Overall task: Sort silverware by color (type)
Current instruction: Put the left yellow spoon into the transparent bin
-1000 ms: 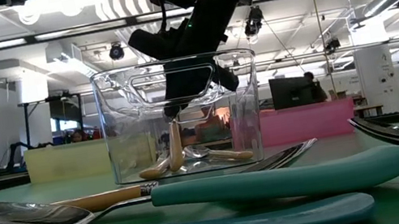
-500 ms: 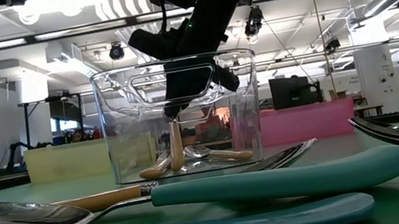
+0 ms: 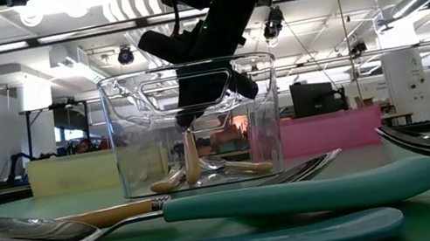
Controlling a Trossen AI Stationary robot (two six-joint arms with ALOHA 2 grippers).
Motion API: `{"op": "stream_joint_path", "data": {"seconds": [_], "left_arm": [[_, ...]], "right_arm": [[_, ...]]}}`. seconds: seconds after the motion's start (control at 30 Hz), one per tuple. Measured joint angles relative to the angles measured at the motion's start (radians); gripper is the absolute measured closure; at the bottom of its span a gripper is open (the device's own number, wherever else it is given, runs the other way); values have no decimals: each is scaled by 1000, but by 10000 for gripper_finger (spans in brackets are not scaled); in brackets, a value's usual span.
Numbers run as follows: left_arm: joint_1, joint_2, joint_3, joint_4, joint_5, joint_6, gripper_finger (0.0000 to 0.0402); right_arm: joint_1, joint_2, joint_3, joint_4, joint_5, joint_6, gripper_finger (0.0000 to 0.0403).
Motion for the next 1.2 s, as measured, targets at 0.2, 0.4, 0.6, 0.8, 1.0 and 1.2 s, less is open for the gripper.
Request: {"op": "stream_joint_path", "data": {"seconds": [0.2, 0.4, 0.6, 0.8, 1.0, 1.2], "left_arm": [[0, 0, 0, 0, 0, 0, 323], [0, 0, 0, 0, 0, 0, 323], [0, 0, 0, 0, 0, 0, 323], [0, 0, 0, 0, 0, 0, 323], [0, 0, 0, 0, 0, 0, 323], [0, 0, 0, -1, 0, 0, 323]], "right_arm": [[0, 0, 0, 0, 0, -1, 394], [0, 0, 0, 0, 0, -2, 394], [0, 0, 0, 0, 0, -3, 387], [0, 0, 0, 0, 5, -3, 369], [0, 0, 0, 1, 8, -3, 365], [0, 0, 0, 1, 8, -3, 365]]}}
